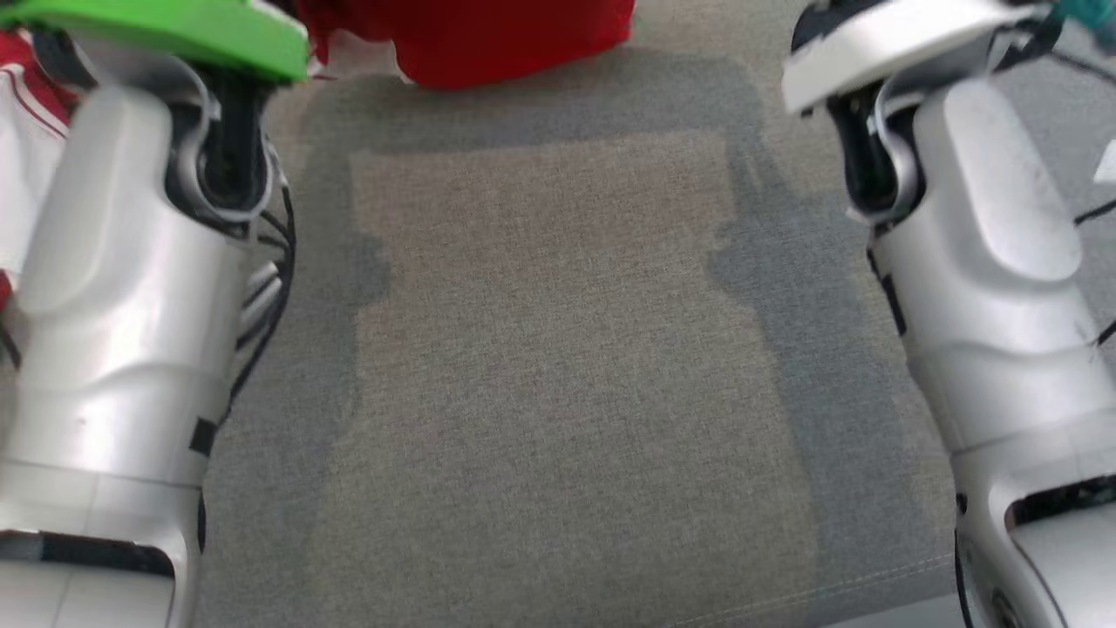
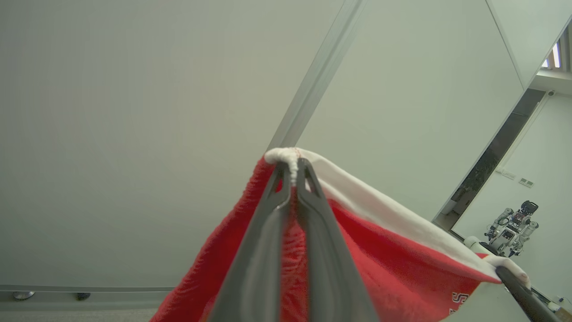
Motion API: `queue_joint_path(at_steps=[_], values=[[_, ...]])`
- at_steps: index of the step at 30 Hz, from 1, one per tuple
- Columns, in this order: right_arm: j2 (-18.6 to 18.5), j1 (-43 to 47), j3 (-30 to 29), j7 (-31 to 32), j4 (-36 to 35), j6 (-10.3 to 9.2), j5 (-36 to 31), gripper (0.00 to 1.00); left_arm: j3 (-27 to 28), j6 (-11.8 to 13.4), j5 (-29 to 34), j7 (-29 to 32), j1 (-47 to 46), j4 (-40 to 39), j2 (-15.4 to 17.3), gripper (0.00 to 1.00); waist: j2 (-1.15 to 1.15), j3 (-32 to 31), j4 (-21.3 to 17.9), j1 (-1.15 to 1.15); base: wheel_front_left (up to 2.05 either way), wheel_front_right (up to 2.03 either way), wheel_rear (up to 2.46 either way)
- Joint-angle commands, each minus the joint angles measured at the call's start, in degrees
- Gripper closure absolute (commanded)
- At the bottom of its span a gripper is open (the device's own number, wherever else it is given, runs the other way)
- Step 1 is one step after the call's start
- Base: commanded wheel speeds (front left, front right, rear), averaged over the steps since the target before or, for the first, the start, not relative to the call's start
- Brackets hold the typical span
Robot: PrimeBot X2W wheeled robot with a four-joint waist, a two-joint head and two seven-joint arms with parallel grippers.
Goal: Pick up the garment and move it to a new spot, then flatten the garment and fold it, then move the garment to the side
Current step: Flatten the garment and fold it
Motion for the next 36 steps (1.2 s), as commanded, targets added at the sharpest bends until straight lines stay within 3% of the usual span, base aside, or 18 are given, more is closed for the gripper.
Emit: queue_joint_path(at_steps=[1, 7, 22, 31, 36], values=[[0.2, 1.8, 0.4, -0.2, 0.2, 0.0, 0.5, 1.0, -0.5, -0.2, -0.9, -0.5, 1.2, -0.1, 0.4, 1.0, 0.0, 3.2, 0.3, -0.01, 0.0, 0.0, 0.0], [0.6, 11.4, 1.8, -0.2, -3.4, 0.0, 2.4, 1.0, -3.6, -0.3, -6.2, -1.7, 11.3, -5.4, 1.5, 1.0, 0.0, 4.6, 0.8, -0.01, 0.0, 0.0, 0.0], [-3.9, 28.1, 1.6, -0.2, -18.0, 0.0, 2.9, 1.0, -1.7, -0.3, -3.4, -1.7, 32.9, -25.3, 4.0, 1.0, 0.0, 0.1, 2.9, -0.01, 0.0, 0.0, 0.0], [-6.8, 42.4, 0.5, -0.2, -25.0, -0.03, 4.0, 1.0, -0.1, -0.2, -1.2, -1.7, 48.6, -30.7, 2.3, 1.0, 0.0, -5.2, 3.9, -0.01, 0.0, 0.0, 0.0], [-6.5, 48.7, -1.1, -0.2, -27.7, -0.05, 3.6, 1.0, 1.2, -0.2, 0.3, -1.7, 54.7, -32.6, 0.7, 1.0, 0.0, -8.0, 3.9, -0.01, 0.0, 0.0, 0.0]])
